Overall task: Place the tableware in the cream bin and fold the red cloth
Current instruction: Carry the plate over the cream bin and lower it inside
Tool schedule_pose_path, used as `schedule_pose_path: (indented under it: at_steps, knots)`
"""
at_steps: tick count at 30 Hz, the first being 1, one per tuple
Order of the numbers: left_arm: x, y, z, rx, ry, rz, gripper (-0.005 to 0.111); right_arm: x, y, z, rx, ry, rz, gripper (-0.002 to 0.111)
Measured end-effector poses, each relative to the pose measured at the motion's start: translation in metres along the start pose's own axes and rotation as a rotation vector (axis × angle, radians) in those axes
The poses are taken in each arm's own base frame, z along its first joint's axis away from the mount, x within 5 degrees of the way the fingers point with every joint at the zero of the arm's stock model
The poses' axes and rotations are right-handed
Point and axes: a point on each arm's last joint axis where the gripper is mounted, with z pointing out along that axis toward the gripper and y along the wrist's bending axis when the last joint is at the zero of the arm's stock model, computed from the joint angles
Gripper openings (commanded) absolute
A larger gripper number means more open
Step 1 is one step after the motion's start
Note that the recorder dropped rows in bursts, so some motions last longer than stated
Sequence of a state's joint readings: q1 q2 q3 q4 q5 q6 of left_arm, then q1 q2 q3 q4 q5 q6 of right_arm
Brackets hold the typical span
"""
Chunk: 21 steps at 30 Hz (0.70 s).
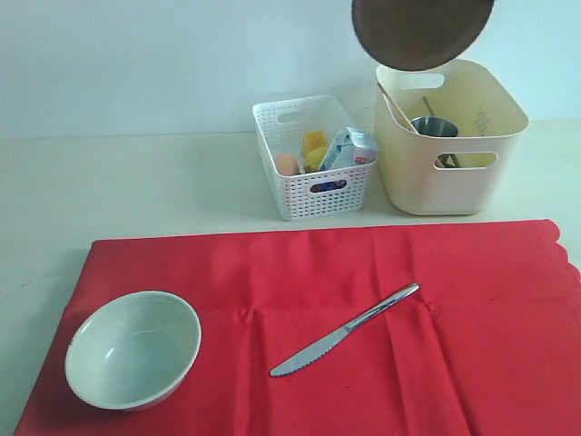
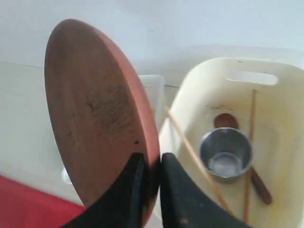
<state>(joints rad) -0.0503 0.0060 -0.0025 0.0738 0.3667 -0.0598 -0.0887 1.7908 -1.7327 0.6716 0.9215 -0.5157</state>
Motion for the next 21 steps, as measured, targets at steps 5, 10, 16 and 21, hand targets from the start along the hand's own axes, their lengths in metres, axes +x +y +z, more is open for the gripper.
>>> schedule_pose_path:
  at_steps: [5,10,16,21]
  knots:
    - [0.000,0.000,0.000,0.000,0.000,0.000,0.000,0.000,-0.059,0.010,0.295,0.101,0.014,0.000]
    - [0.000,0.000,0.000,0.000,0.000,0.000,0.000,0.005,-0.077,0.024,0.391,0.152,0.019,0.000]
    - [0.000,0.000,0.000,0.000,0.000,0.000,0.000,0.015,-0.088,0.051,0.397,0.182,0.032,0.000]
    - [0.000,0.000,0.000,0.000,0.000,0.000,0.000,0.013,-0.093,0.057,0.420,0.135,0.050,0.000]
